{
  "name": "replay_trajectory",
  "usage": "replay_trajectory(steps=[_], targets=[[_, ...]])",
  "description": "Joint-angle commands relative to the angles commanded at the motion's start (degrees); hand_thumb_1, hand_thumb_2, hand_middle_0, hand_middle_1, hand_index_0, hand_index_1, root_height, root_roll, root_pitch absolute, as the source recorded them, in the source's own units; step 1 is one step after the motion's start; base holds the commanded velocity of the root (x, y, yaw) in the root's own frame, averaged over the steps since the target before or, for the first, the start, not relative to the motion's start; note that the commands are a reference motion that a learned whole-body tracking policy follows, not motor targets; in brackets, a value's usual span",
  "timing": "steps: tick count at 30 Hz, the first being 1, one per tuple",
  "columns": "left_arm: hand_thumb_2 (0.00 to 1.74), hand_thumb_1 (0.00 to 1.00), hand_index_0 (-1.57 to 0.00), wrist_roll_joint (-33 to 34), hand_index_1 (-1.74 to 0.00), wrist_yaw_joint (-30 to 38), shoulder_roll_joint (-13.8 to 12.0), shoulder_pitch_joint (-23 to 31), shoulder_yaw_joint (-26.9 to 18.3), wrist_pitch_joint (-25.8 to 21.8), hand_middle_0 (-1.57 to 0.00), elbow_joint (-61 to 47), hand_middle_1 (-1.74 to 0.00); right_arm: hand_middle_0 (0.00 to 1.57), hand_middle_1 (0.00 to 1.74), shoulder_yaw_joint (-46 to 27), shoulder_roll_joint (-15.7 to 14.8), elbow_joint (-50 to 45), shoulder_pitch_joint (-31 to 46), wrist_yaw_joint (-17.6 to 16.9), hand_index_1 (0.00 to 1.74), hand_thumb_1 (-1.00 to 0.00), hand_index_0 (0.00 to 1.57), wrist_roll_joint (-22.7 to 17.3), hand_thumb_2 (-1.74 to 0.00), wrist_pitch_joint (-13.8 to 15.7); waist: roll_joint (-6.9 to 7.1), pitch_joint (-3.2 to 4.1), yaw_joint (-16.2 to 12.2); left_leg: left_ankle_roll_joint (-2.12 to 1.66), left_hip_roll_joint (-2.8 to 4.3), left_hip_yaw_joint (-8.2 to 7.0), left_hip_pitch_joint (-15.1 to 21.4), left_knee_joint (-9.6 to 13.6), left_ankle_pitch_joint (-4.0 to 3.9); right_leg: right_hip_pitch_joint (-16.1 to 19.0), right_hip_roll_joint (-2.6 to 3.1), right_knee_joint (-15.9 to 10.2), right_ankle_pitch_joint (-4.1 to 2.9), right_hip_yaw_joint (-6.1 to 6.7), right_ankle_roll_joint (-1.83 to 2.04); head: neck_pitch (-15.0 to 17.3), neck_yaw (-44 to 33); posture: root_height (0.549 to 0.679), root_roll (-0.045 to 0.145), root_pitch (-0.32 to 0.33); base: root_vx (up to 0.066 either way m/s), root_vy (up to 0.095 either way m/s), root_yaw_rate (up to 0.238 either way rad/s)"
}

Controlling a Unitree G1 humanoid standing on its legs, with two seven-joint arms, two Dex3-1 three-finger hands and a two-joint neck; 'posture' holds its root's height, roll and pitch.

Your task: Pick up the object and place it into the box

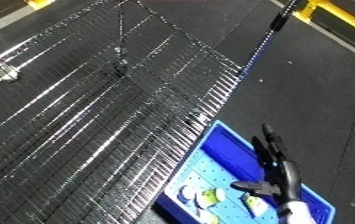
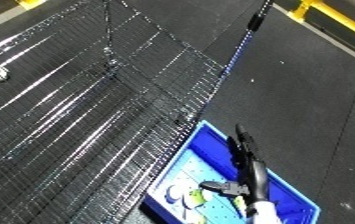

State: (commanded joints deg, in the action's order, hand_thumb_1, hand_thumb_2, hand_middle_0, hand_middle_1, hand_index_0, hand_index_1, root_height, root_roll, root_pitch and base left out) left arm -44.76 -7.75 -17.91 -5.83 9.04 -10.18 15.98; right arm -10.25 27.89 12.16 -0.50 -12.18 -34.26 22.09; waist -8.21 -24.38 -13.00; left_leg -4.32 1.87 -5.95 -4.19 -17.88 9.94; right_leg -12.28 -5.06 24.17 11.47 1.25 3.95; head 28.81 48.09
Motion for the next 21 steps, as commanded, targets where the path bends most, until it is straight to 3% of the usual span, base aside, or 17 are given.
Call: replay_trajectory(steps=[10, 16, 21], targets=[[1.74, 1.00, -1.57, 0.6, -1.74, 1.3, -0.4, -0.3, 0.2, 0.5, -1.57, -1.3, -1.74, 0.00, 0.00, 4.6, -0.9, -4.8, -1.9, 3.5, 0.00, 0.00, 0.00, 5.6, 0.00, -3.1, 2.21, -0.24, 3.1, 0.33, -0.28, 2.28, -1.1, -0.1, -0.53, 0.3, -0.12, 0.5, 0.17, -1.10, -0.36, 3.5, -9.6, 0.673, 0.082, -0.002, 0.001, -0.020, 0.131], [1.74, 1.00, -1.57, 1.5, -1.74, 1.9, -1.5, -0.1, -0.7, 1.4, -1.57, -2.6, -1.74, 0.00, 0.00, 7.9, -2.4, -7.0, -3.4, 5.2, 0.00, 0.00, 0.00, 7.1, 0.00, -5.0, 4.36, -0.65, 5.9, 0.55, -0.34, 4.08, -2.0, -1.1, -0.45, 1.1, -0.22, 1.0, 0.36, -2.57, -0.68, 5.8, -17.5, 0.673, 0.076, -0.015, 0.014, -0.064, 0.210], [1.74, 1.00, -1.57, 2.4, -1.74, 2.5, -2.6, -0.4, -1.7, 2.8, -1.57, -3.6, -1.74, 0.00, 0.00, 10.4, -4.0, -8.3, -4.3, 5.6, 0.00, 0.00, 0.00, 8.8, 0.00, -6.1, 6.25, -1.01, 8.3, 0.94, -0.46, 5.51, -2.8, -1.8, -0.62, 1.8, 0.20, 2.1, 0.80, -3.85, -0.91, 7.6, -24.1, 0.671, 0.066, -0.027, 0.026, -0.093, 0.230]])
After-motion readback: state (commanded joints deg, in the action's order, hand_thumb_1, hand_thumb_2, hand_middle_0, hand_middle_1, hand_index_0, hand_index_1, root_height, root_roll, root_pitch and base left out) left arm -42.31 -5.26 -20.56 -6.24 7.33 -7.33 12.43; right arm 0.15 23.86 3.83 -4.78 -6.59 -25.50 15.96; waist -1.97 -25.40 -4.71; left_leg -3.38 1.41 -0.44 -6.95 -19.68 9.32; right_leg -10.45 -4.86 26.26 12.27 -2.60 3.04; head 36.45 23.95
